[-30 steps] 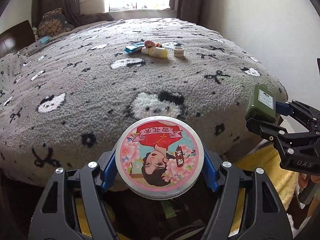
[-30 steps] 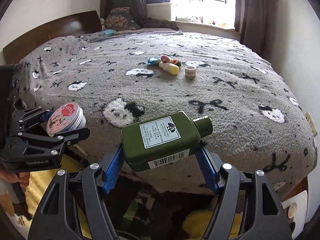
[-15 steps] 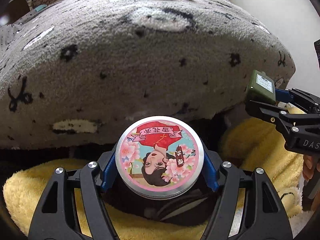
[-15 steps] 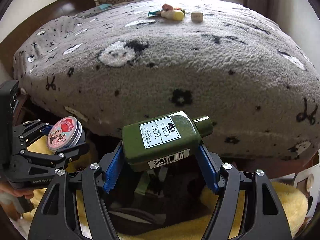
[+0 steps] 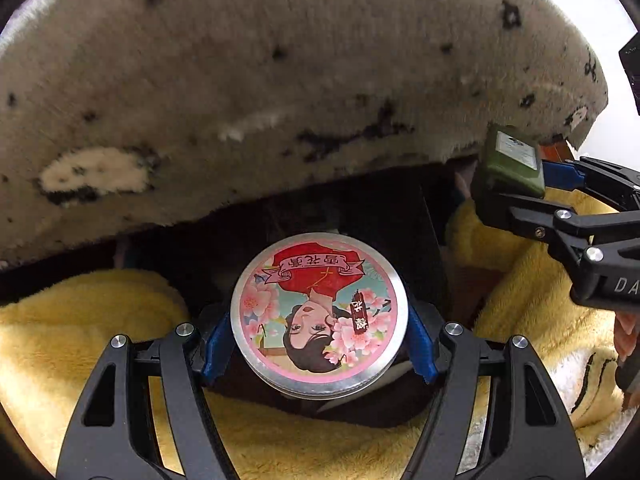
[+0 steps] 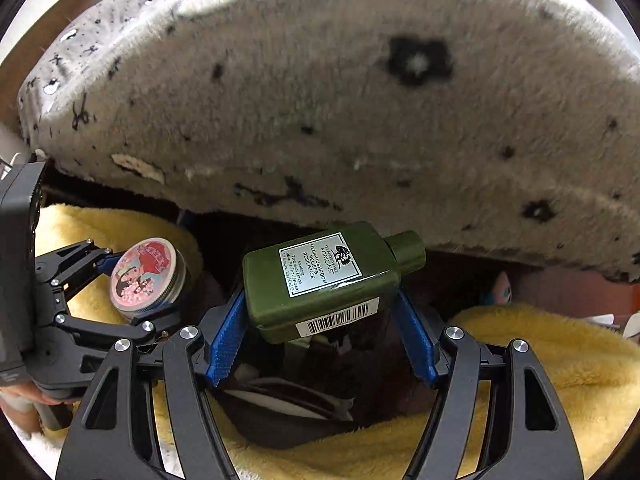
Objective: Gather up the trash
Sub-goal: 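Lower both tools below the bed edge and open both over the bin, then raise both open tools back above the bed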
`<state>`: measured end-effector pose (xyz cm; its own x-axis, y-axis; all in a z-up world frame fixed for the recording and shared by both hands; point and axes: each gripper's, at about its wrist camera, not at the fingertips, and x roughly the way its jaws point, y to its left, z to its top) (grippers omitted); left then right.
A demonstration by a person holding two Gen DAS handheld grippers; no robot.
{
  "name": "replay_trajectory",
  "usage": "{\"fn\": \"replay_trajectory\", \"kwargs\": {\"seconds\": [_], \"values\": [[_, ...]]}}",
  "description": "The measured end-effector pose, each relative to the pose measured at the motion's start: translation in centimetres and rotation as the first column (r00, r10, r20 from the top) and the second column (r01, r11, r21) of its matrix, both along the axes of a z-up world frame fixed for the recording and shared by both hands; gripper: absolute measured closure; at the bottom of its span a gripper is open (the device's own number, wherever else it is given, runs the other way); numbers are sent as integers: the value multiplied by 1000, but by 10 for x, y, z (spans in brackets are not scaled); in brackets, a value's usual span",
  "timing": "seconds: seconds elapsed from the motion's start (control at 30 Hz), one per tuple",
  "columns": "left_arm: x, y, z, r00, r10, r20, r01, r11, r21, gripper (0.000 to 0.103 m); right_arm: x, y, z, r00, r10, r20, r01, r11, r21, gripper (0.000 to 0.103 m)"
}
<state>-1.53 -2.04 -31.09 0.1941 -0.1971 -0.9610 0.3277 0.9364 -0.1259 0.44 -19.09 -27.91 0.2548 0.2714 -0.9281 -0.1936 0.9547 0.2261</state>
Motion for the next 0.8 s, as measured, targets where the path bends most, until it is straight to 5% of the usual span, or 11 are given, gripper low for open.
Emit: {"fn": "replay_trajectory", "kwargs": {"seconds": [0.37,0.43,0.53,0.8], "values": [[10,1,-26,994,-32,-104,29,999,-33,36,16,11,-30,995,1,-101,2,1000,28,32],[12,1,-28,994,-29,-110,26,999,-32,30,18,11,-32,994,0,-110,4,999,33,32],[15,-3,-27,995,-21,-101,18,999,-29,19,21,10,-30,995,-14,-100,18,999,43,21],[18,-1,-8,999,-7,-52,6,1000,-25,11,23,0,-7,998,-62,-16,62,998,24,10]]}}
